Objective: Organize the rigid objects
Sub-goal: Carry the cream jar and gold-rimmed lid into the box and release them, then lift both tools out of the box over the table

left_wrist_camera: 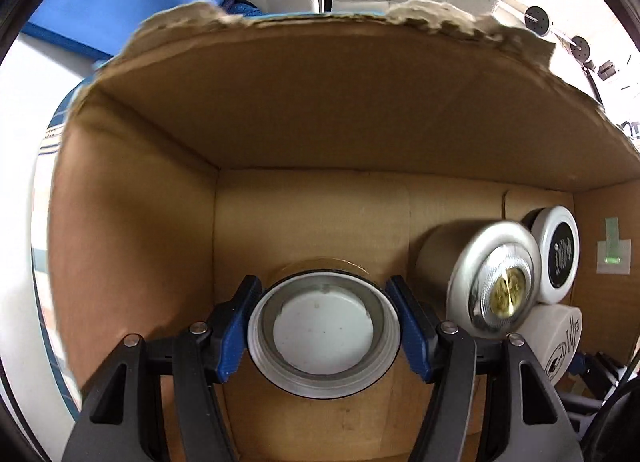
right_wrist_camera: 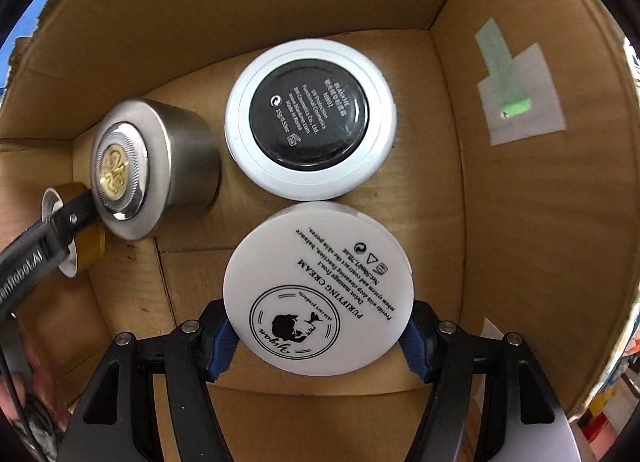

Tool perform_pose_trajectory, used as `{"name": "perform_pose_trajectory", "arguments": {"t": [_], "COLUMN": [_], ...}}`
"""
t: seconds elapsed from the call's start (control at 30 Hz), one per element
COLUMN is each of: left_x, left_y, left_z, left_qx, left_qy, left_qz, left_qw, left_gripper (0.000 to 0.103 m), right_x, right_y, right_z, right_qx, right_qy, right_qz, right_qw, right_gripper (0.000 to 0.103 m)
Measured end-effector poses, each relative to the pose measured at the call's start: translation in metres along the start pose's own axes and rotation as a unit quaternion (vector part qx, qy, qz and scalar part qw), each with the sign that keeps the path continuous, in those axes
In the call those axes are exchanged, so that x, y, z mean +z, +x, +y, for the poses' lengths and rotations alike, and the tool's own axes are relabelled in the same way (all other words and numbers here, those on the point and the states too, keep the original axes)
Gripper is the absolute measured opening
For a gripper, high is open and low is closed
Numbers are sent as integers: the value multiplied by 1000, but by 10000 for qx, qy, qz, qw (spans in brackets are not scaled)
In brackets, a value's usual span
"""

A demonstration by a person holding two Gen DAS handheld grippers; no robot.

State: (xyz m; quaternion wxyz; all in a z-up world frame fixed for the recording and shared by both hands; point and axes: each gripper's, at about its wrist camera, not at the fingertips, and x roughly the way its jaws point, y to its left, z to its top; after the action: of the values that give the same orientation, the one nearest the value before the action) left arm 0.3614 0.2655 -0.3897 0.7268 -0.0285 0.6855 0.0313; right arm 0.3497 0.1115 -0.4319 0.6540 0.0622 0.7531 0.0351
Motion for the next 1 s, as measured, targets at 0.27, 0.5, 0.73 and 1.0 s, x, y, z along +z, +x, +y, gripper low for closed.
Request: {"name": "perform_pose_trajectory", "arguments": {"t": [0.27, 0.5, 0.73, 1.0], "left_x": [3, 0, -14, -46], "left_y": [10, -1, -32, -66], "left_z": [0, 8, -3, 3], "left_qx": [-123, -319, -394, -336], "left_qy": [-4, -156, -10, -34], "left_qz": [225, 323, 197, -176], "left_qw": [9997, 9988, 9990, 9993], "left_gripper": [62, 68, 98, 103], "right_x": [6, 11, 7, -7], "right_y": [5, 4, -12, -44], "right_z": [8, 15, 18, 31], "right_qx": [-116, -233, -150, 23], "right_qy": [7, -66, -123, -248], "right_qz": [-175, -134, -25, -156], "right_qw": [9998, 9996, 9998, 9996], "right_gripper": [70, 82, 89, 103]}}
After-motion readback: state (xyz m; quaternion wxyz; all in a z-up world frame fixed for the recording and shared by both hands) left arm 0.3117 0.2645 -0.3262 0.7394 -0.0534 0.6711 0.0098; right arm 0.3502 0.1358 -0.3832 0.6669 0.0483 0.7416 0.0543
